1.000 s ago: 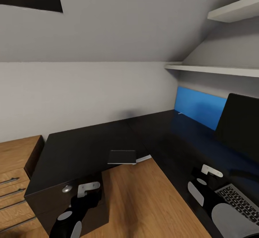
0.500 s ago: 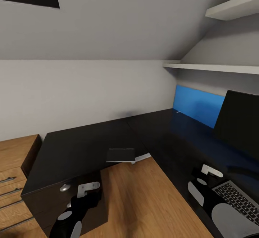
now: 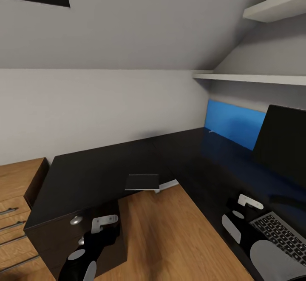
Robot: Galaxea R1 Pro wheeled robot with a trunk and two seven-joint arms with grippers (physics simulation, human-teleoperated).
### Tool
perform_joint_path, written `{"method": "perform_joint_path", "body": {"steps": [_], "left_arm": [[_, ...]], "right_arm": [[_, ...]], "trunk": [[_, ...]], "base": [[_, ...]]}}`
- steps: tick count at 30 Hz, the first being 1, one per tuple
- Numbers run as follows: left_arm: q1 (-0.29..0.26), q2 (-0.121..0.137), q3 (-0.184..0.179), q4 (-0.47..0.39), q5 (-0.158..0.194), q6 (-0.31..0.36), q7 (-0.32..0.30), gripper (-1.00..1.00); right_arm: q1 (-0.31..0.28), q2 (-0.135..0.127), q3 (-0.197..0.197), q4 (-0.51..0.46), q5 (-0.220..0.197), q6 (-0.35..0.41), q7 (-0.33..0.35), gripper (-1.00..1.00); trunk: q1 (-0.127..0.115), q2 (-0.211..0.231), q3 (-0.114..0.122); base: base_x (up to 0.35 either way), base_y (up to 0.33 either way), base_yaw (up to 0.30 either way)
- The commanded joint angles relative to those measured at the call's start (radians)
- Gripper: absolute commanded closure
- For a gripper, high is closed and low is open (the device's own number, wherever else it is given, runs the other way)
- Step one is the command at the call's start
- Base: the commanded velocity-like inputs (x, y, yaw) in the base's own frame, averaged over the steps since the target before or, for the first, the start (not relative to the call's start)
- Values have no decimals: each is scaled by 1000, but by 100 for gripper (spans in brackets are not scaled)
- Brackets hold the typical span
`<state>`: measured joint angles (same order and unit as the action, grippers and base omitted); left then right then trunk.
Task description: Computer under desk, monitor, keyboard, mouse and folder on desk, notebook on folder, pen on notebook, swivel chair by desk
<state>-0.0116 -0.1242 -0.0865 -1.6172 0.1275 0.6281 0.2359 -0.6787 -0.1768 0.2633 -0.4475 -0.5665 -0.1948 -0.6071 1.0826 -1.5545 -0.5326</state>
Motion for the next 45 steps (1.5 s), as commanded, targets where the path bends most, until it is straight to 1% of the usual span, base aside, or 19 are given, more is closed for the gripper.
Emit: {"method": "perform_joint_path", "body": {"steps": [1,6,17,28,29,45], "left_arm": [[-1,0,-1,-1,11,4,9,-100],[-1,0,-1,-1,11,4,8,-100],[-1,5,-1,-1,11,4,8,-100],[-1,6,-1,-1,11,4,6,-100],[-1,6,-1,-1,11,4,6,-100],[-1,6,0,0,11,4,6,-100]], "right_arm": [[-1,-1,8,0,-12,-6,-2,100],[-1,-1,8,0,-12,-6,-2,100],[-1,-1,9,0,-12,-6,-2,100],[-1,-4,8,2,-11,-3,-9,100],[-1,-4,7,2,-11,-3,-10,-100],[-1,-3,12,0,-10,-5,-13,-100]], "trunk": [[4,-8,-4],[23,-43,-20],[23,-43,-20],[23,-43,-20],[23,-43,-20],[23,-43,-20]], "base": [[0,0,0],[0,0,0],[29,-4,0],[34,-7,0],[0,0,0],[0,0,0]]}}
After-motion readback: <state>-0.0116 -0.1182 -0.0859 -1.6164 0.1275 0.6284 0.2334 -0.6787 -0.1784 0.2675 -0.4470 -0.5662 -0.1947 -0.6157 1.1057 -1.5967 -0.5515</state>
